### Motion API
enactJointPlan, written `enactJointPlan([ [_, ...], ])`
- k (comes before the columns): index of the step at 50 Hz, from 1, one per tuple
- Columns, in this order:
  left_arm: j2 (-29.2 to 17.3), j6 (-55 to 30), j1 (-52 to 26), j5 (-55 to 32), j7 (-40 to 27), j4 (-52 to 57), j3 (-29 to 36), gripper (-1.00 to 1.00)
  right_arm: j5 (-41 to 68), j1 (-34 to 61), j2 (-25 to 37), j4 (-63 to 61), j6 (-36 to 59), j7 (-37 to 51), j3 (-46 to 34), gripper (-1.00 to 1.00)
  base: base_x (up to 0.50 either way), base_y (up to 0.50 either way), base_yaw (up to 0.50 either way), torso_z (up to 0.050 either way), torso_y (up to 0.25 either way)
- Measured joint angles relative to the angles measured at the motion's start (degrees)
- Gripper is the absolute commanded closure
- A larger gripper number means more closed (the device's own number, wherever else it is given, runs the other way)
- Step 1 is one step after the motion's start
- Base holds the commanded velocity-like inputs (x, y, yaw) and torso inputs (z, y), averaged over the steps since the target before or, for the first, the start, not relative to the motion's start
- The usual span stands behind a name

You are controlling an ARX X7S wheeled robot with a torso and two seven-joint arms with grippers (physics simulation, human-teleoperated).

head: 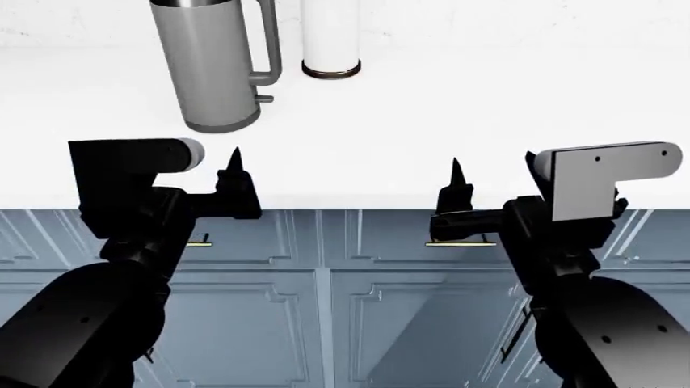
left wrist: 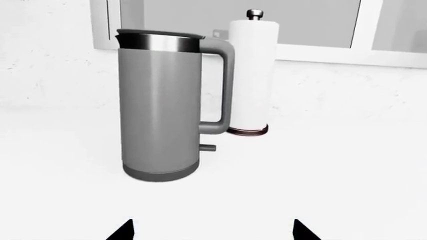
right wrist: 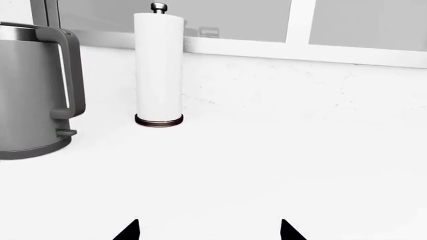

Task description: Press down the lever to turn on the electric kettle.

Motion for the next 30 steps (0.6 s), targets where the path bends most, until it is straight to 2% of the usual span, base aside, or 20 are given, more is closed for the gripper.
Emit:
enactJointPlan([
  [7,-0.4,0.1,0.1,0.0,-0.3,-0.4,0.2,-1.00,-0.1,0.5,0.4,0.2,0.6,0.4,-0.3,-1.00,0.00,0.05,0.00,0.000,0.000],
  [25,-1.0,-0.2,-0.2,-0.5,-1.0,-0.4,0.3,-1.00,0.6,0.6,0.7,0.7,0.6,0.8,0.1,-1.00,0.00,0.48,0.00,0.000,0.000],
  [30,-1.3,-0.1,-0.2,-0.3,-1.2,-0.4,0.3,-1.00,1.1,0.6,0.6,0.8,0.6,0.8,0.1,-1.00,0.21,0.04,0.00,0.000,0.000],
])
